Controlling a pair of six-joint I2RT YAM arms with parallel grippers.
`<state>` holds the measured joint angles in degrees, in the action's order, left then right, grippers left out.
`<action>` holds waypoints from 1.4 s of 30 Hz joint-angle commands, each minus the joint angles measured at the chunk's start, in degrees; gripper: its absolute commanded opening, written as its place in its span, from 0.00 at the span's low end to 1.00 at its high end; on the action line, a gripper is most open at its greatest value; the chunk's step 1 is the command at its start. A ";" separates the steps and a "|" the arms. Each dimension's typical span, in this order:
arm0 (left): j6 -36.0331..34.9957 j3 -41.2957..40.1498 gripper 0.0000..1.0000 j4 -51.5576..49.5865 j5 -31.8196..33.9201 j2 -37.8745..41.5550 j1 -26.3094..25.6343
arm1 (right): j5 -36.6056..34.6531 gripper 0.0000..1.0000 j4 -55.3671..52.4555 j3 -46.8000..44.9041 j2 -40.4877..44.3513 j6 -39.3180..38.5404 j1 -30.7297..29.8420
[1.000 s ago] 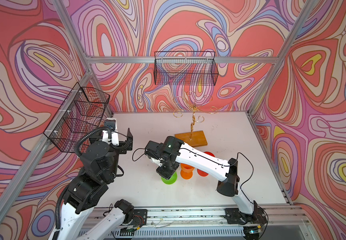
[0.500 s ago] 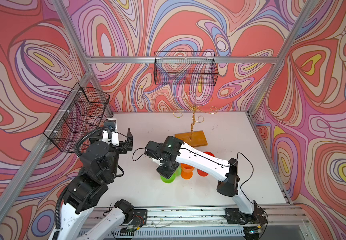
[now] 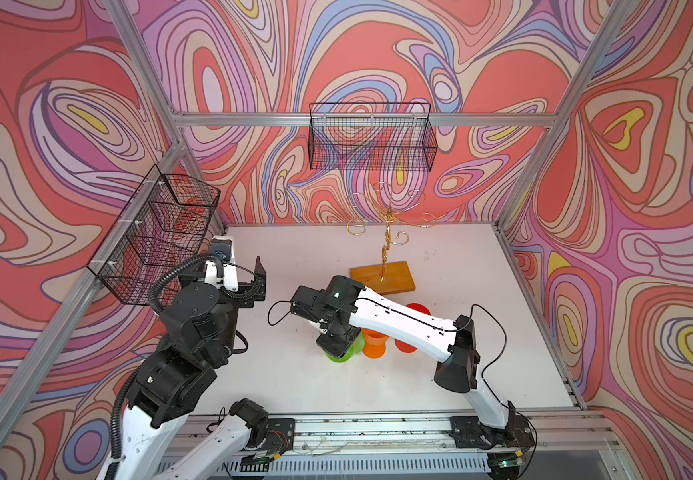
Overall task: Take the wine glass off the wine glass rack
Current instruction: Place the wine glass at the center of the table, then pick up the wine glass from the center of the table.
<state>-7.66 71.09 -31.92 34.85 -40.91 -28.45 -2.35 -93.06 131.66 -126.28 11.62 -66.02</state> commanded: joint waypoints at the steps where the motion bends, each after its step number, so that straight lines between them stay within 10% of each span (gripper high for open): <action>1: 0.41 0.02 1.00 -1.04 -0.40 0.02 0.35 | -1.33 0.41 1.36 -1.56 3.53 0.56 0.52; 42: 0.52 0.19 1.00 -1.21 -0.82 -3.04 1.28 | -0.70 0.42 10.11 -9.04 9.75 -4.76 4.93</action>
<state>-7.44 71.09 -31.99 34.46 -43.92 -27.64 -4.01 -84.23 123.90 -118.26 7.88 -61.30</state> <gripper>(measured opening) 0.999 0.422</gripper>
